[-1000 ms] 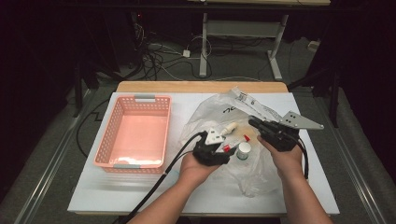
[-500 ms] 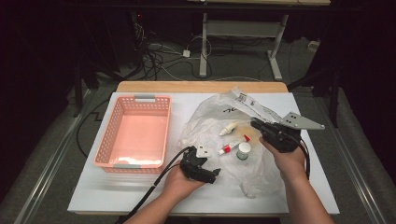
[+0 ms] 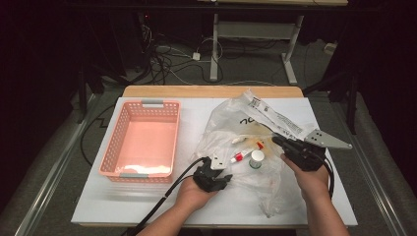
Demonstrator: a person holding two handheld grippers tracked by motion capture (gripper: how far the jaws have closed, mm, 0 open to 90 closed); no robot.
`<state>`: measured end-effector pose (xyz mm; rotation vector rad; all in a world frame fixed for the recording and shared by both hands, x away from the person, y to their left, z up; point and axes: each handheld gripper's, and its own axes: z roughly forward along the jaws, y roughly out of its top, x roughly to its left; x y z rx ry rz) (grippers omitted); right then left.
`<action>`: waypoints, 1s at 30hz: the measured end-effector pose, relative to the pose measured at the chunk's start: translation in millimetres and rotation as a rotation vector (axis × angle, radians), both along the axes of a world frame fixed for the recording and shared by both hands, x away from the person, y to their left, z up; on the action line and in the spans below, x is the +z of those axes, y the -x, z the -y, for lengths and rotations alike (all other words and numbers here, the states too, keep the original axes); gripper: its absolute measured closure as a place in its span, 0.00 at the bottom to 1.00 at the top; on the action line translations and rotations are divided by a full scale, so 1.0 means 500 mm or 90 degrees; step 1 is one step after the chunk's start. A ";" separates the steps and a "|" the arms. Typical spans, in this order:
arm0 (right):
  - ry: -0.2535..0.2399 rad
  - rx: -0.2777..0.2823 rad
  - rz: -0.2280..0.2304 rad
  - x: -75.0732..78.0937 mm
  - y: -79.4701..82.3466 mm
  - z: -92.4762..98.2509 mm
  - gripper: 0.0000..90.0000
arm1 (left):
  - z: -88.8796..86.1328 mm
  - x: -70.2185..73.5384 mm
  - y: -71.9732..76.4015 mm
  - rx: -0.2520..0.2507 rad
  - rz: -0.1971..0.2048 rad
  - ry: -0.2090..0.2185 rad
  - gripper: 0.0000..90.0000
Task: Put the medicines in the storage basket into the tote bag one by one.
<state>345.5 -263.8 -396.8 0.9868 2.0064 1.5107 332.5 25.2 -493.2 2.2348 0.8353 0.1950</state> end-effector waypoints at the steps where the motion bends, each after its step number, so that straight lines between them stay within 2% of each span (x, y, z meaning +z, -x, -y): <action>1: 0.001 0.002 0.000 -0.001 0.000 -0.002 1.00 | -0.001 0.000 -0.001 0.002 -0.002 0.003 0.73; 7: 0.010 0.009 0.002 -0.004 0.000 -0.011 1.00 | 0.001 -0.001 0.003 -0.003 0.010 -0.004 0.98; 10: 0.011 0.010 0.001 -0.005 0.000 -0.012 1.00 | -0.001 -0.001 0.002 -0.004 0.007 0.000 0.98; 14: 0.016 0.009 0.001 -0.008 0.001 -0.013 1.00 | -0.013 0.000 -0.002 -0.007 -0.009 0.032 0.99; 15: 0.016 0.011 0.001 -0.008 0.002 -0.012 1.00 | -0.018 0.001 -0.001 -0.005 -0.009 0.048 0.99; 17: 0.016 0.013 0.002 -0.008 0.003 -0.012 1.00 | -0.030 0.006 0.005 -0.002 0.010 0.074 0.99; 20: 0.014 0.014 0.004 -0.006 0.005 -0.009 1.00 | -0.043 0.015 0.014 0.001 0.029 0.077 0.99; 22: 0.014 0.016 0.007 -0.005 0.005 -0.006 1.00 | -0.056 0.029 0.013 0.011 0.044 0.105 0.99; 24: 0.012 0.014 0.007 -0.004 0.006 -0.003 1.00 | -0.056 0.036 0.014 0.015 0.066 0.103 0.98; 26: 0.009 0.014 0.006 -0.005 0.005 -0.001 1.00 | -0.051 0.033 0.012 0.022 0.072 0.086 0.98; 27: 0.008 0.016 0.003 -0.005 0.005 -0.001 1.00 | -0.048 0.029 0.008 0.021 0.065 0.081 0.97; 28: 0.009 0.017 0.004 -0.006 0.005 -0.001 1.00 | -0.045 0.025 0.002 0.018 0.048 0.077 0.85; 30: 0.007 0.015 0.000 -0.008 0.005 -0.001 1.00 | -0.036 0.013 -0.007 0.014 0.025 0.061 0.50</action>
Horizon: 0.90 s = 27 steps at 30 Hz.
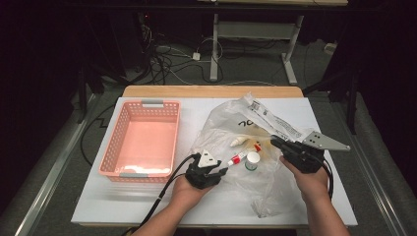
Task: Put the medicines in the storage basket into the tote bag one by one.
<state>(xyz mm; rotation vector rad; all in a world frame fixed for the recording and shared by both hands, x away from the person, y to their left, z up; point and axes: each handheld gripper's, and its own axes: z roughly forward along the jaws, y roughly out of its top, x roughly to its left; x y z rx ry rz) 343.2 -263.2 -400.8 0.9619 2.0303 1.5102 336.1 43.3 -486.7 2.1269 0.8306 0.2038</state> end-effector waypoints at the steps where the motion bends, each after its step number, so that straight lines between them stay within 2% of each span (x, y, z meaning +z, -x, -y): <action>1: 0.002 0.001 0.000 -0.001 0.000 0.000 1.00 | 0.007 -0.009 -0.007 0.002 -0.019 -0.028 0.33; 2: 0.001 -0.001 -0.001 -0.001 -0.001 0.000 1.00 | 0.017 -0.016 -0.020 0.000 -0.063 -0.060 0.18; 3: 0.000 -0.001 -0.001 -0.002 -0.002 0.001 1.00 | 0.023 -0.015 -0.019 -0.010 -0.056 -0.076 0.09; 4: 0.000 -0.003 -0.001 -0.002 -0.002 0.001 1.00 | 0.031 -0.016 -0.014 -0.011 -0.041 -0.100 0.08; 5: 0.000 -0.004 -0.003 -0.002 -0.001 0.001 1.00 | 0.030 -0.016 -0.010 -0.017 -0.036 -0.096 0.10; 6: 0.004 -0.003 -0.003 -0.003 -0.001 0.001 1.00 | 0.027 -0.015 -0.006 -0.019 -0.030 -0.086 0.18; 7: 0.007 -0.004 -0.002 -0.004 -0.001 0.001 1.00 | 0.023 -0.014 -0.001 -0.031 -0.021 -0.073 0.30; 8: 0.008 -0.004 -0.003 -0.004 0.000 0.000 1.00 | 0.023 -0.014 0.001 -0.037 -0.018 -0.070 0.48; 10: 0.008 -0.006 -0.003 -0.003 0.001 -0.001 1.00 | 0.021 -0.014 0.001 -0.035 -0.025 -0.058 0.63; 12: 0.010 -0.005 -0.002 -0.002 0.004 -0.003 1.00 | 0.013 -0.015 -0.006 -0.014 -0.043 -0.039 0.81; 14: 0.014 -0.001 -0.002 -0.004 0.007 -0.006 1.00 | 0.014 -0.016 -0.005 -0.027 -0.042 -0.037 0.97; 16: 0.018 -0.001 -0.005 -0.007 0.011 -0.007 1.00 | 0.018 -0.015 0.000 -0.027 -0.027 -0.052 0.98; 20: 0.019 0.000 -0.002 -0.006 0.017 -0.004 1.00 | 0.016 -0.014 0.002 -0.029 -0.021 -0.052 0.98; 23: 0.018 -0.001 0.000 -0.005 0.019 -0.003 1.00 | 0.010 -0.014 0.000 -0.026 -0.029 -0.034 0.99; 27: 0.018 0.004 0.009 -0.005 0.021 -0.004 1.00 | -0.004 -0.010 0.008 -0.014 0.003 0.002 0.98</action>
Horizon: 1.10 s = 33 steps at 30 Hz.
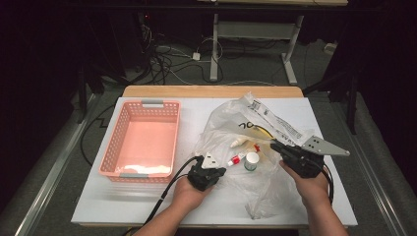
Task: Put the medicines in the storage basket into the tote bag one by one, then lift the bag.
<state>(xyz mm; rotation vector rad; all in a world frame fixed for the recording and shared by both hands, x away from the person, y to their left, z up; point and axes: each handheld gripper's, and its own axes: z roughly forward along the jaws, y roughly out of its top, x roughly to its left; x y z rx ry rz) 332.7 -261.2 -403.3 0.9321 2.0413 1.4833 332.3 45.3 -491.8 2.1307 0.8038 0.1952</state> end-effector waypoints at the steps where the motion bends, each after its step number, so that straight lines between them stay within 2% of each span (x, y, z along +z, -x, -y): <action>1: -0.002 -0.001 0.000 0.000 0.000 0.000 1.00 | -0.002 0.000 0.002 0.008 0.004 0.010 0.99; 4: -0.005 -0.003 0.004 0.001 0.001 -0.002 1.00 | -0.013 0.003 0.003 0.028 0.013 0.043 0.99; 6: -0.006 -0.004 0.012 0.002 0.000 -0.002 1.00 | -0.017 0.006 0.007 0.032 0.036 0.066 0.99; 11: -0.011 -0.010 0.020 0.007 -0.006 -0.003 1.00 | -0.023 0.020 0.015 0.050 0.085 0.096 0.98; 17: -0.015 -0.009 0.029 0.008 -0.012 -0.013 1.00 | -0.050 0.057 0.031 0.086 0.147 0.134 0.98; 21: -0.012 0.000 0.037 0.010 -0.013 -0.020 1.00 | -0.066 0.085 0.036 0.105 0.185 0.140 0.98; 24: -0.021 0.001 0.046 0.016 -0.014 -0.022 1.00 | -0.072 0.107 0.036 0.113 0.208 0.146 0.98; 30: -0.038 -0.003 0.061 0.022 -0.021 -0.031 1.00 | -0.065 0.145 0.025 0.120 0.262 0.173 0.98; 33: -0.049 -0.008 0.063 0.024 -0.025 -0.036 1.00 | -0.059 0.161 0.012 0.121 0.269 0.196 0.98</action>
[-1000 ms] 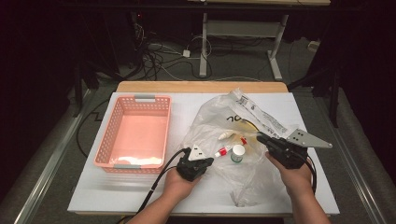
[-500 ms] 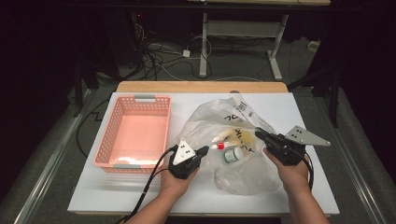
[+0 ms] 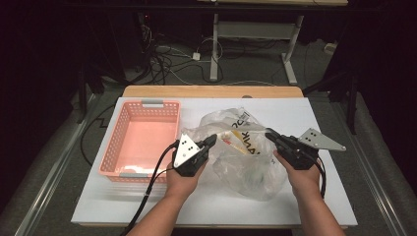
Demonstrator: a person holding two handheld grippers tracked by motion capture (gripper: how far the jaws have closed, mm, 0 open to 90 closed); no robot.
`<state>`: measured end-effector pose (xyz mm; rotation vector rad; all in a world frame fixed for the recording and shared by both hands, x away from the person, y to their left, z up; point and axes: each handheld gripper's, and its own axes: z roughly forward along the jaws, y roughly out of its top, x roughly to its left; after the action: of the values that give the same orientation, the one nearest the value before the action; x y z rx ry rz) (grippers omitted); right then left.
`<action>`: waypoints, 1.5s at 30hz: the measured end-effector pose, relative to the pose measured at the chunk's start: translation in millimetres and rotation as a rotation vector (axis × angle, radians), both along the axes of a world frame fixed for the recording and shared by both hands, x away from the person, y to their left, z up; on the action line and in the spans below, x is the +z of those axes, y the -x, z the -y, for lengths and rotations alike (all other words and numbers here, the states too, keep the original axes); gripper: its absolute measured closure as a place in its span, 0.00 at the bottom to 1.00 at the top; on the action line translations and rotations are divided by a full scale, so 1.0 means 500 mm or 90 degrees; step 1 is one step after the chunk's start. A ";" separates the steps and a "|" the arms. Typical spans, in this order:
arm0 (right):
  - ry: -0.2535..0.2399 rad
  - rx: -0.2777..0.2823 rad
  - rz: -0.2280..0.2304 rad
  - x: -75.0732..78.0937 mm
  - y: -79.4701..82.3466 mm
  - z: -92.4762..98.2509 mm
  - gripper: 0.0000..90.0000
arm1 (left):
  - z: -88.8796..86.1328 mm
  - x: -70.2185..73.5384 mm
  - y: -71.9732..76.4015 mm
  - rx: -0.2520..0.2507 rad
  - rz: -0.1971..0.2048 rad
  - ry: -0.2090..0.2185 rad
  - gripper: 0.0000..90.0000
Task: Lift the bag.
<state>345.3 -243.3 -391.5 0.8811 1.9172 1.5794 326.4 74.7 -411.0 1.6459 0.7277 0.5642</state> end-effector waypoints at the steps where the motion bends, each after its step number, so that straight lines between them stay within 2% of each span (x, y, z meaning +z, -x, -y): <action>1: -0.001 -0.001 0.003 0.001 -0.001 -0.002 1.00 | 0.002 0.007 -0.004 0.000 0.009 0.004 0.98; 5: 0.004 -0.006 0.013 0.009 -0.004 -0.009 1.00 | 0.010 0.039 -0.014 -0.004 0.048 0.008 0.98; 7: -0.005 -0.009 0.015 0.016 -0.006 -0.012 1.00 | 0.014 0.055 -0.019 -0.006 0.061 0.014 0.98; 9: 0.001 -0.011 0.022 0.024 -0.010 -0.016 1.00 | 0.019 0.072 -0.023 -0.010 0.072 0.019 0.98; 13: -0.010 -0.016 0.047 0.048 -0.017 -0.024 1.00 | 0.031 0.102 -0.030 -0.014 0.100 0.023 0.98; 16: -0.023 -0.019 0.065 0.059 -0.023 -0.030 1.00 | 0.040 0.121 -0.038 -0.016 0.110 0.034 0.98; 22: -0.051 -0.031 0.087 0.082 -0.033 -0.034 1.00 | 0.050 0.159 -0.043 -0.019 0.138 0.032 0.98; 33: -0.072 -0.051 0.127 0.135 -0.024 -0.005 1.00 | 0.021 0.198 -0.038 0.004 0.170 0.051 0.98; 38: -0.084 -0.038 0.143 0.160 -0.021 -0.026 1.00 | 0.038 0.232 -0.046 -0.002 0.189 0.047 0.98; 43: -0.088 -0.021 0.146 0.173 -0.028 -0.064 1.00 | 0.060 0.252 -0.063 -0.009 0.190 0.051 0.98; 45: -0.102 -0.019 0.155 0.183 -0.027 -0.072 1.00 | 0.066 0.259 -0.067 -0.012 0.196 0.059 0.98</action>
<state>358.7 -207.2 -299.9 0.7380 1.6201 1.7528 359.7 41.5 -281.4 1.4372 0.5032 0.7399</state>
